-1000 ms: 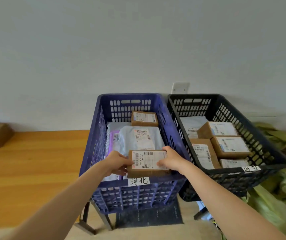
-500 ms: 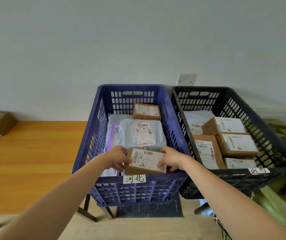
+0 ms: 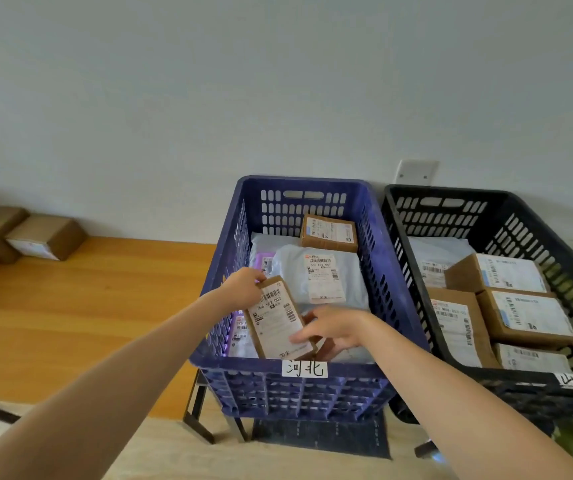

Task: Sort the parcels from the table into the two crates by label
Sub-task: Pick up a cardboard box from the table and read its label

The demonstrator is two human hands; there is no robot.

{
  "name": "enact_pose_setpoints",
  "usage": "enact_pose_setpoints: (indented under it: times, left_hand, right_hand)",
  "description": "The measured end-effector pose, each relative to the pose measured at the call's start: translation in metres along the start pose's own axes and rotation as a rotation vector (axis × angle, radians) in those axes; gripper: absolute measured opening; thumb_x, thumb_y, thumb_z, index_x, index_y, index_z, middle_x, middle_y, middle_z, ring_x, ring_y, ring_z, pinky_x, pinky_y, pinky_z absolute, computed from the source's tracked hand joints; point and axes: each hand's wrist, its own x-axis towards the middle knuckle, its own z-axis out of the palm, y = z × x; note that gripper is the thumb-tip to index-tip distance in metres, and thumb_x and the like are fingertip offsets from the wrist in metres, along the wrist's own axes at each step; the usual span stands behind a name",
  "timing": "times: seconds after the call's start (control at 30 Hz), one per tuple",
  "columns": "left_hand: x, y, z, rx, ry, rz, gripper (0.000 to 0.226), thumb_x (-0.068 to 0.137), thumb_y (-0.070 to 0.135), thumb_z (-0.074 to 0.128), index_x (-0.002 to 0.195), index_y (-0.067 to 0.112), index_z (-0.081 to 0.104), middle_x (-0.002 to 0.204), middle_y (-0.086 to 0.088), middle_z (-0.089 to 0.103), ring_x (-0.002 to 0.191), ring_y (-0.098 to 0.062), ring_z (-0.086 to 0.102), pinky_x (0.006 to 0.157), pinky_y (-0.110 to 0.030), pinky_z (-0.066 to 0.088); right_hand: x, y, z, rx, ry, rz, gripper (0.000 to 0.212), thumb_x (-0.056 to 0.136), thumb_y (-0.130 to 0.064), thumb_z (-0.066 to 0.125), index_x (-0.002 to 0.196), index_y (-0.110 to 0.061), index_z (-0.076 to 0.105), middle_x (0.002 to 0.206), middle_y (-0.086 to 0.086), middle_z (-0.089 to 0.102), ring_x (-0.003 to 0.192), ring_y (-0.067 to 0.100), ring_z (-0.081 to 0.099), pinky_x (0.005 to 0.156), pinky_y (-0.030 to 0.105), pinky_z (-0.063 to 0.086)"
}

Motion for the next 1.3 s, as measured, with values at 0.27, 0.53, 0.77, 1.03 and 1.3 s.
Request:
enact_pose_setpoints:
  times: [0.27,0.53,0.77,1.03,1.3]
  left_hand:
    - [0.008,-0.022,0.008,0.299,-0.062,0.008,0.032,0.091,0.003,0.047,0.122,0.006,0.05,0.119,-0.011,0.059,0.103,-0.026,0.057,0.075,-0.029,0.044]
    - [0.021,-0.025,0.008,0.375,-0.107,0.05,0.043,0.088,0.0,0.049,0.13,0.006,0.043,0.123,-0.015,0.05,0.11,-0.03,0.051,0.076,-0.03,0.04]
    - [0.02,-0.035,0.02,0.478,-0.188,0.069,0.041,0.088,-0.005,0.046,0.128,0.003,0.041,0.125,-0.019,0.047,0.112,-0.032,0.048,0.085,-0.038,0.044]
    - [0.018,-0.042,0.028,0.575,-0.206,0.077,0.055,0.09,-0.003,0.045,0.143,0.006,0.032,0.141,-0.015,0.038,0.132,-0.032,0.035,0.104,-0.042,0.039]
    - [-0.005,-0.027,0.004,0.877,0.068,0.239,0.063,0.089,0.001,0.053,0.146,0.013,0.031,0.158,-0.015,0.012,0.148,-0.03,-0.003,0.121,-0.044,0.011]
  right_hand:
    - [0.025,-0.024,0.021,-0.093,-0.106,0.084,0.026,0.092,-0.02,0.063,0.117,-0.013,0.058,0.112,0.012,0.068,0.099,0.027,0.067,0.095,0.041,0.053]
    - [0.047,-0.024,0.032,0.041,-0.176,0.073,0.038,0.093,-0.014,0.062,0.13,-0.008,0.054,0.126,0.015,0.063,0.116,0.029,0.061,0.1,0.041,0.05]
    - [0.055,-0.022,0.044,0.012,-0.224,0.098,0.02,0.093,-0.019,0.063,0.11,-0.01,0.062,0.107,0.009,0.068,0.098,0.025,0.066,0.096,0.037,0.051]
    - [0.055,-0.015,0.034,0.038,-0.127,0.046,0.032,0.092,-0.003,0.06,0.124,-0.003,0.057,0.121,0.017,0.065,0.109,0.032,0.065,0.097,0.043,0.052]
    - [0.035,-0.037,0.016,0.056,0.083,-0.074,0.052,0.092,-0.007,0.062,0.139,-0.007,0.041,0.109,0.012,0.064,0.098,0.024,0.066,0.091,0.034,0.054]
